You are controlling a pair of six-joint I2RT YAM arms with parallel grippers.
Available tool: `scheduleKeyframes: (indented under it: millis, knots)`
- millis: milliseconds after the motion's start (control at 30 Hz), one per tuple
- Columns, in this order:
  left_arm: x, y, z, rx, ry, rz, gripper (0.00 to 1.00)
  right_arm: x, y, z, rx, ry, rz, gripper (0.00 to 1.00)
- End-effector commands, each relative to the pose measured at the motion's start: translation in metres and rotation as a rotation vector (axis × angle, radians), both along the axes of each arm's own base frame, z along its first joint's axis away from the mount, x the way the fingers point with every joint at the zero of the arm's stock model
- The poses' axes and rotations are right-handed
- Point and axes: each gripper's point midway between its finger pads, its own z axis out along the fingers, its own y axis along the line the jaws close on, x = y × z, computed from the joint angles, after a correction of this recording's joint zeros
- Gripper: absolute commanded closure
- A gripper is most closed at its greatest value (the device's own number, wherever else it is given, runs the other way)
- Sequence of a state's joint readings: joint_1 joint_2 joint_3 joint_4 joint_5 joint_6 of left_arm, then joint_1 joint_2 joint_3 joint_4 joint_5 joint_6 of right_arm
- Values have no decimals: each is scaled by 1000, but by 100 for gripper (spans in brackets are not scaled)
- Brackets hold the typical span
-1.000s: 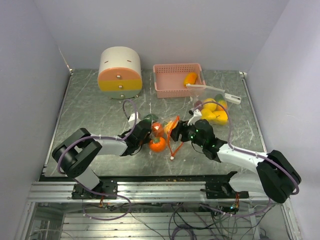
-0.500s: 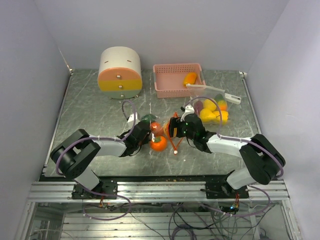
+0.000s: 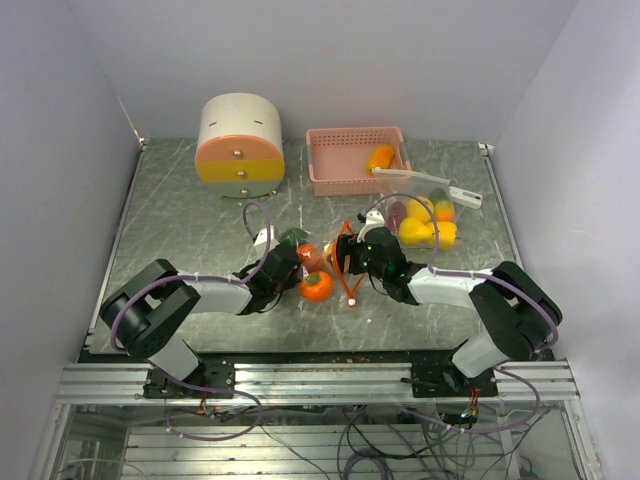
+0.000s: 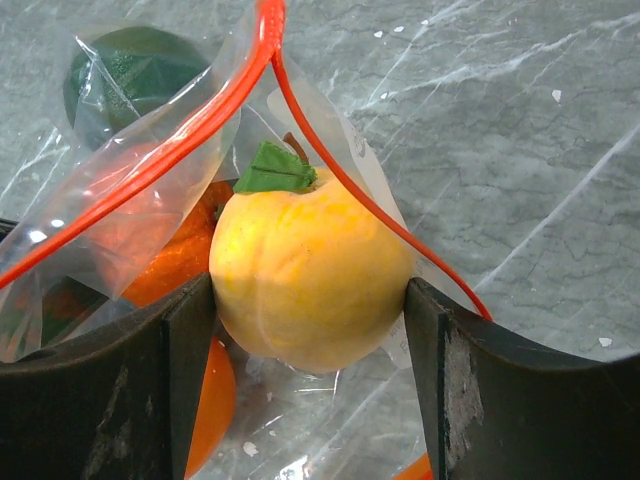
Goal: Open the zip-top bag and remove the fake food
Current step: Pick up the fake fruit from the zipper food storage bag, then place the fake fruit in the bin.
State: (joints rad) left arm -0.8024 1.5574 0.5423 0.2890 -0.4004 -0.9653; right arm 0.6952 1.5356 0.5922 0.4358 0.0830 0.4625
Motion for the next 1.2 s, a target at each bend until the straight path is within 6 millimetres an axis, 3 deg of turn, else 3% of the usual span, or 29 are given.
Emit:
scheduleKeyframes:
  millis: [0, 233, 567, 733, 933, 1167]
  knots:
    - [-18, 14, -19, 55, 53, -12, 93, -7, -4, 2, -21, 12, 0, 46]
    - [-18, 13, -14, 36, 49, -2, 93, -15, -22, 34, -14, -33, -39, 54]
    - [-16, 13, -18, 34, 55, 4, 93, -35, -59, 88, 2, -123, -106, 54]
    - [-13, 17, -23, 70, 61, 21, 93, -36, -76, 116, 11, -187, -164, 55]
    - [-14, 11, -23, 40, 44, -12, 93, 0, -86, 142, -51, -230, -254, 55]
    - [-17, 20, -20, 55, 32, -3, 93, 81, -82, 147, -18, -224, -319, 55]
